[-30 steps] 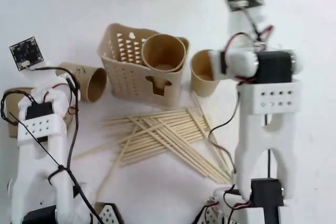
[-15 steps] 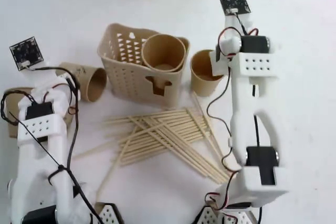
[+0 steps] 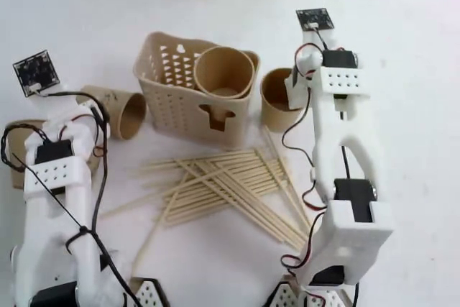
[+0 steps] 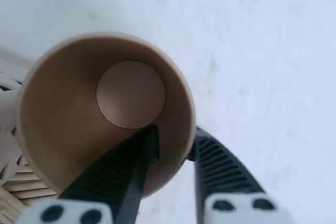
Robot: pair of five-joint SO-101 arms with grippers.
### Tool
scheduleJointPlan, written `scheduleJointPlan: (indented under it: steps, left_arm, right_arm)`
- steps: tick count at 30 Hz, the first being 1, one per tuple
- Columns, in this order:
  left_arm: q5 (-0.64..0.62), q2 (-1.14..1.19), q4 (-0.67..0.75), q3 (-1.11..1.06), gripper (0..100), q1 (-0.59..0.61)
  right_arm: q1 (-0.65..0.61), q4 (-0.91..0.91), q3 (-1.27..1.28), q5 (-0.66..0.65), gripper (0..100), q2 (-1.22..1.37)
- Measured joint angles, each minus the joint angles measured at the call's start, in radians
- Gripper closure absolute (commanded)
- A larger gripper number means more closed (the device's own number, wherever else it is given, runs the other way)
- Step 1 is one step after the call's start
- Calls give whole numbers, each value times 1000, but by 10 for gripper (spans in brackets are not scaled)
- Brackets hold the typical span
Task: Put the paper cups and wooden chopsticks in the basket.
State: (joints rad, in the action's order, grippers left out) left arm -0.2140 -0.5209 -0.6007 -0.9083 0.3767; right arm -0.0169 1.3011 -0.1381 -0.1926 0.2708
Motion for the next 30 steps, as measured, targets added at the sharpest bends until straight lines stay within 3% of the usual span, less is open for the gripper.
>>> scheduleJointPlan:
  steps: [8,13,17,24,30]
  left_arm:
    - [0,0,0,0,835,0]
    - [0,0,0,0,835,0]
    - [0,0,0,0,835,0]
    - [0,0,0,0,835,0]
    - [0,0,0,0,835,0]
  right_arm:
    - [150,106,-71,0,982,-175]
    - [149,252,-226,0,982,-404]
    - [40,321,-334,0,982,-583]
    - [-293,331,-374,63,982,-736]
    - [-353,278,-354,86,982,-707]
